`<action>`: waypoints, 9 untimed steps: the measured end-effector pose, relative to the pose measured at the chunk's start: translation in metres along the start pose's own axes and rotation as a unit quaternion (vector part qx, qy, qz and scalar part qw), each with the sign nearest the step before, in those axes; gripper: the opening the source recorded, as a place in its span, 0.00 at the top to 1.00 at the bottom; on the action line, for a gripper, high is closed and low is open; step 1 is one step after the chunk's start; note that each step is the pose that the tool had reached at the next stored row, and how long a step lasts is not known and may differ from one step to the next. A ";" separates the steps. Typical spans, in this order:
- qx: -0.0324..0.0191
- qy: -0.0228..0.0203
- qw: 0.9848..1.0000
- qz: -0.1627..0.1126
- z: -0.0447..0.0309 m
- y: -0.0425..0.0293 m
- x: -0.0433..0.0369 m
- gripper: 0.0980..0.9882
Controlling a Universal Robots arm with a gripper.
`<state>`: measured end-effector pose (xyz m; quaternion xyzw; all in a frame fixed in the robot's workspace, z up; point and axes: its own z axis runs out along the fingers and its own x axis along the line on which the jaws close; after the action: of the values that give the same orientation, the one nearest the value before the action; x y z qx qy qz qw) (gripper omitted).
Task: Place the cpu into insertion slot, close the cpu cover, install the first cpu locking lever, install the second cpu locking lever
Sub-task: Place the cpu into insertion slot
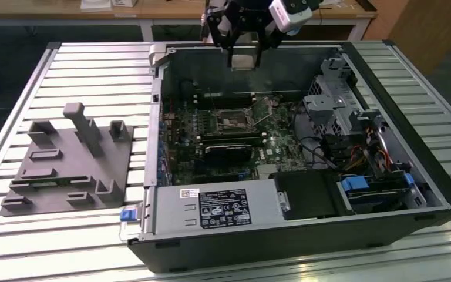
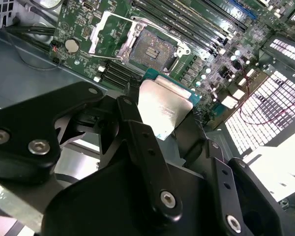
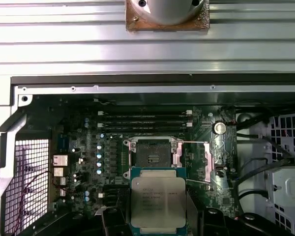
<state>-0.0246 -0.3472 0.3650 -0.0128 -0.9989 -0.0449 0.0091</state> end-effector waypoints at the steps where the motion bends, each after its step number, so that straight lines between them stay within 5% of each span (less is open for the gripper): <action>1: 0.000 0.000 1.000 0.000 0.0007 -0.0001 0.0000 0.51; 9: 0.000 0.000 1.000 0.000 0.0049 -0.0004 -0.0001 0.51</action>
<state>-0.0246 -0.3472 0.3600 -0.0128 -0.9989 -0.0448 0.0091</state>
